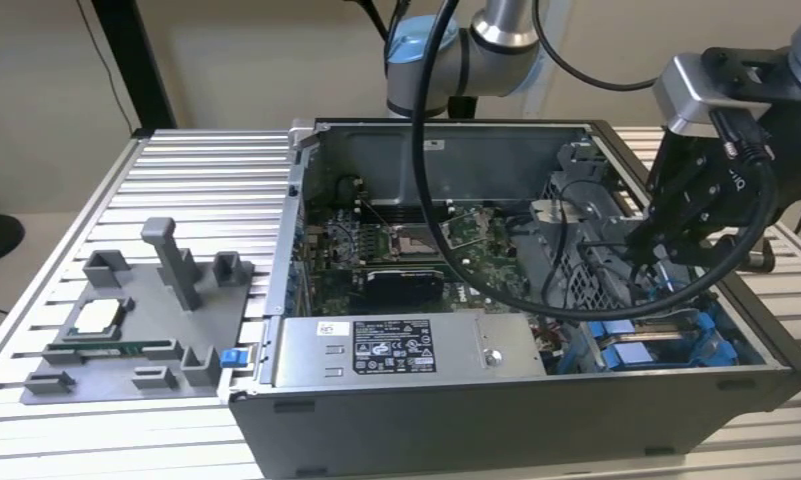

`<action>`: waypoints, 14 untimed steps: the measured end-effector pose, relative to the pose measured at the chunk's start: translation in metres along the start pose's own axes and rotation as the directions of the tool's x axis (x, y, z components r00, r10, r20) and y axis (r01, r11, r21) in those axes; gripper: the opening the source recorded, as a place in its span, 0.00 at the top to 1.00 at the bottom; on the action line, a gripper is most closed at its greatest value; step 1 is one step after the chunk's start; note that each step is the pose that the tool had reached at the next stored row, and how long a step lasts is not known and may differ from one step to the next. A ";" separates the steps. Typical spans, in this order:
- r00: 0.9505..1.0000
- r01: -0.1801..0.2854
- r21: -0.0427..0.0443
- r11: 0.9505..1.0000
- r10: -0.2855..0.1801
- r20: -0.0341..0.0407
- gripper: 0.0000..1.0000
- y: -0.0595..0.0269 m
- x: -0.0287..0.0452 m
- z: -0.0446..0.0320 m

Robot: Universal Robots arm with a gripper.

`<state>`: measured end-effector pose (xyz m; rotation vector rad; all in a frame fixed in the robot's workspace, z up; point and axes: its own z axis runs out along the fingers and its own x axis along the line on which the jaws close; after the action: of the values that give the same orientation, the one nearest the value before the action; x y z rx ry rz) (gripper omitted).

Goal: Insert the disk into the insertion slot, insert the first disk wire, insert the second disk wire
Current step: 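Insert the first disk wire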

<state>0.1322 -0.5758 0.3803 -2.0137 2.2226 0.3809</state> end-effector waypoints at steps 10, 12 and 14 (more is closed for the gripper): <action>1.000 -0.001 0.000 1.000 0.001 0.000 1.00 0.0000 0.0000 0.0001; 1.000 -0.001 0.000 1.000 0.001 0.000 1.00 0.0000 0.0000 0.0001; 1.000 0.001 0.000 1.000 -0.001 0.000 1.00 0.0000 0.0000 0.0001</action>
<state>0.1321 -0.5758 0.3802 -2.0144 2.2220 0.3807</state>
